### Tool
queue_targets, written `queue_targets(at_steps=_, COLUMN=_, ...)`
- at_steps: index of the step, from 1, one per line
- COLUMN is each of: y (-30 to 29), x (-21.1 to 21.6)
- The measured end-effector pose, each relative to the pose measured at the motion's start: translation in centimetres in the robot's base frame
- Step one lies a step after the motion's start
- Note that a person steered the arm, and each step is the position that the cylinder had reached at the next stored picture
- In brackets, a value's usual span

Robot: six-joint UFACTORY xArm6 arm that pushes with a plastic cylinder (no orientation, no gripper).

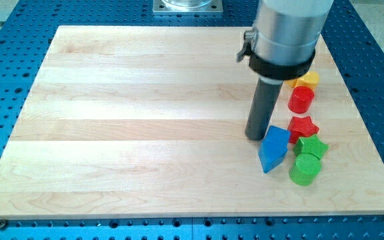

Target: Push the group of blocks towards the bottom side

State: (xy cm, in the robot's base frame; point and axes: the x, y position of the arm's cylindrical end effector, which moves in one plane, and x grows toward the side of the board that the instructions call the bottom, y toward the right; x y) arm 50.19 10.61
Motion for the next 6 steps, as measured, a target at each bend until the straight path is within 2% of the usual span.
queue_targets(at_steps=1, y=2.7, x=1.4)
queue_targets(at_steps=2, y=-0.3, x=1.1)
queue_targets(at_steps=3, y=-3.2, x=3.0)
queue_targets(at_steps=4, y=0.5, x=5.4)
queue_targets(at_steps=5, y=-0.2, x=3.3)
queue_targets(at_steps=6, y=-0.7, x=-5.4)
